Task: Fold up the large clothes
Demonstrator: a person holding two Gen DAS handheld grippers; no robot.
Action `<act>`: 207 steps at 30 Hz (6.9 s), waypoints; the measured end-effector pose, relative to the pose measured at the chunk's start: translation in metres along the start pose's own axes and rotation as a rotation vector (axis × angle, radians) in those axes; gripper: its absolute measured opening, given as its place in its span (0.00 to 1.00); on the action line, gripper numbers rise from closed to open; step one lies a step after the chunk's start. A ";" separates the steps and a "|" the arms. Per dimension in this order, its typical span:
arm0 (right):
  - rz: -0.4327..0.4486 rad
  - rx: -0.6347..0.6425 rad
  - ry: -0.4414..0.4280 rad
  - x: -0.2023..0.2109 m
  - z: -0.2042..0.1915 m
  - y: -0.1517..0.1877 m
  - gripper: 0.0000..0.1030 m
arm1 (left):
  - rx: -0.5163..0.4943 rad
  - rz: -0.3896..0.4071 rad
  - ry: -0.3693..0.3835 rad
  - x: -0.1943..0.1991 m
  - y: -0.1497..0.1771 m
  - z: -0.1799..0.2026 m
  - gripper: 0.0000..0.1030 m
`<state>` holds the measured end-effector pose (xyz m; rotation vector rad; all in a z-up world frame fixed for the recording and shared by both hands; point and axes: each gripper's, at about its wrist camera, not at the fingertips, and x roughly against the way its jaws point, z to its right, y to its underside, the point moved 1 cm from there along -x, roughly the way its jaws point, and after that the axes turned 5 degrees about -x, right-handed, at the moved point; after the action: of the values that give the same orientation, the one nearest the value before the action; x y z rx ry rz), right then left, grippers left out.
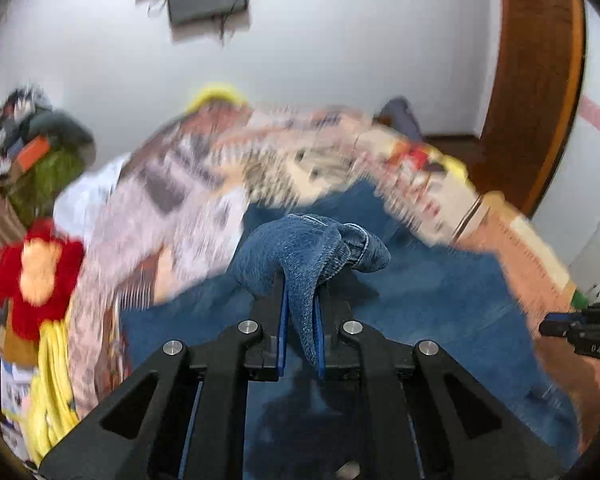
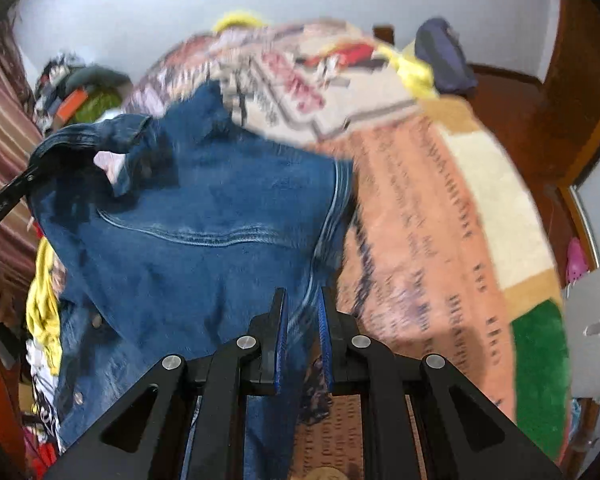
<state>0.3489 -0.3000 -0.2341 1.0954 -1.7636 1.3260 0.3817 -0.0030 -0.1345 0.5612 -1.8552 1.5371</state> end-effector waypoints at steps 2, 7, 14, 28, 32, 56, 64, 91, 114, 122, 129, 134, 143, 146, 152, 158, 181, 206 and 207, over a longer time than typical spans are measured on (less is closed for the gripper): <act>-0.063 0.004 0.002 -0.019 -0.003 0.008 0.11 | 0.029 -0.082 0.015 -0.017 0.021 -0.015 0.11; -0.089 0.005 0.010 -0.037 -0.004 0.020 0.11 | 0.073 -0.184 0.002 -0.034 0.074 -0.040 0.38; -0.104 0.026 0.027 -0.040 -0.005 0.019 0.11 | 0.188 -0.215 0.010 -0.035 0.123 -0.074 0.61; -0.084 0.060 0.060 -0.040 -0.010 0.024 0.11 | 0.291 -0.274 -0.223 -0.018 0.176 -0.130 0.62; -0.096 0.067 0.067 -0.039 -0.011 0.021 0.11 | 0.354 -0.302 -0.163 -0.011 0.191 -0.152 0.62; 0.043 0.431 0.281 -0.054 -0.046 0.001 0.11 | 0.096 -0.281 0.034 -0.051 0.134 -0.072 0.80; 0.089 0.437 0.311 -0.046 -0.044 0.012 0.15 | 0.011 -0.257 0.002 -0.027 0.148 -0.063 0.80; -0.015 -0.013 -0.037 -0.052 0.005 -0.069 0.80 | 0.329 -0.300 0.006 -0.079 0.102 -0.194 0.85; 0.081 0.015 -0.088 -0.070 -0.026 -0.161 0.13 | 0.319 -0.217 -0.039 -0.109 0.054 -0.202 0.10; 0.205 0.131 -0.063 -0.050 -0.084 -0.215 0.13 | 0.296 -0.111 -0.116 -0.075 0.030 -0.224 0.10; 0.178 0.141 0.055 -0.108 -0.087 -0.228 0.13 | 0.298 -0.169 -0.143 -0.107 0.039 -0.238 0.10; 0.155 0.147 0.092 -0.139 -0.068 -0.216 0.14 | 0.321 -0.212 -0.137 -0.131 0.052 -0.240 0.12; 0.155 0.265 0.266 -0.156 -0.069 -0.200 0.63 | 0.309 -0.219 -0.165 -0.143 0.062 -0.233 0.20; 0.186 0.310 0.315 -0.151 -0.070 -0.194 0.69 | 0.274 -0.245 -0.170 -0.142 0.063 -0.228 0.23; 0.184 0.239 0.206 -0.106 -0.071 -0.185 0.69 | 0.254 -0.238 -0.172 -0.109 0.060 -0.218 0.24; 0.241 0.237 0.121 -0.032 -0.091 -0.165 0.69 | 0.208 -0.162 -0.148 -0.045 0.045 -0.192 0.28; 0.281 0.231 -0.054 0.114 -0.097 0.005 0.92 | 0.183 0.065 -0.082 0.156 0.118 -0.111 0.88; -0.063 -0.071 -0.132 0.023 -0.021 0.096 0.67 | 0.658 -0.326 0.237 0.069 0.291 -0.112 0.67; -0.061 -0.063 -0.139 0.024 -0.024 0.097 0.61 | 0.662 -0.325 0.235 0.069 0.290 -0.111 0.66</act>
<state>0.2514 -0.2698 -0.2467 1.2218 -1.8435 1.1750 0.1579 0.1745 -0.2753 0.8799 -0.9957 1.8767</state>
